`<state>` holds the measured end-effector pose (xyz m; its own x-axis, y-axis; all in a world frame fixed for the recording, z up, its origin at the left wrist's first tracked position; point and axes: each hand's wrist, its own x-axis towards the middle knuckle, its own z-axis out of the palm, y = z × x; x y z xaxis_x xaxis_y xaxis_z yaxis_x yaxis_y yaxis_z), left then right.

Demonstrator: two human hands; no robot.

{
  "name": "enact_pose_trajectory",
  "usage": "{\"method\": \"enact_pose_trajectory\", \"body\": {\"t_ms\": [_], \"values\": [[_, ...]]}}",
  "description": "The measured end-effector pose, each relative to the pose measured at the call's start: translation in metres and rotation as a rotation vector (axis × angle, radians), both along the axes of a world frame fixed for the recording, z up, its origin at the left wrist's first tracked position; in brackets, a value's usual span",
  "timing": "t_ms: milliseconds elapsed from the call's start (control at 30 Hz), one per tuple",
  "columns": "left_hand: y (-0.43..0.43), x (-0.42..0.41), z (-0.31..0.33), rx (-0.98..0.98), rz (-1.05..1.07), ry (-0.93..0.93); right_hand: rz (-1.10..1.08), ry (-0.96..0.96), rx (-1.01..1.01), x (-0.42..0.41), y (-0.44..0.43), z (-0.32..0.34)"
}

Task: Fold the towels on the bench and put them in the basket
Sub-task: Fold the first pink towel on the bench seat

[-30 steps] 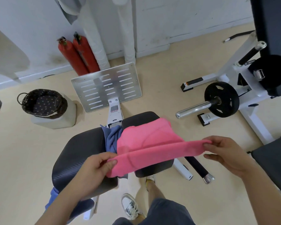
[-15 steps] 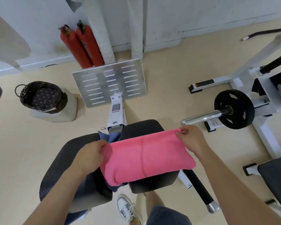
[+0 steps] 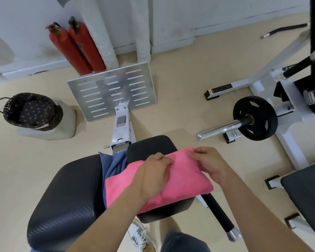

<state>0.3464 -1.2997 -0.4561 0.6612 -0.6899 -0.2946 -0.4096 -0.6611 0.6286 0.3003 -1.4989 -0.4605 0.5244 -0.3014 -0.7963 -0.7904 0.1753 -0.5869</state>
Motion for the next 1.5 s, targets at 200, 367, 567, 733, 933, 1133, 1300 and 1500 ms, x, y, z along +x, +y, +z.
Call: {"method": "enact_pose_trajectory", "body": {"t_ms": [200, 367, 567, 733, 933, 1133, 1300, 1500], "values": [[-0.021, 0.011, 0.034, -0.287, 0.248, -0.010, 0.161, -0.318, -0.218, 0.005, 0.007, 0.060], [-0.025, 0.013, 0.054, -0.356, 0.289, 0.017, 0.243, -0.440, -0.214, 0.000, 0.022, 0.086], [-0.016, 0.013, 0.069, -0.398, 0.311, 0.053, 0.176, -0.483, -0.172, -0.004, 0.029, 0.097], [-0.014, 0.013, 0.081, -0.427, 0.290, 0.012, 0.186, -0.493, -0.247, -0.005, 0.033, 0.102], [-0.011, 0.013, 0.085, -0.422, 0.319, 0.037, 0.337, -0.521, -0.363, -0.003, 0.032, 0.116], [-0.007, 0.017, 0.104, -0.387, 0.294, 0.192, 0.487, -0.517, -0.419, -0.001, 0.029, 0.122], [0.000, 0.023, 0.134, -0.470, 0.421, 0.270, 0.501, -0.641, -0.301, -0.001, 0.029, 0.137], [0.022, 0.028, 0.171, -0.628, 0.543, 0.222, 0.667, -0.662, -0.279, -0.004, 0.024, 0.170]]}}
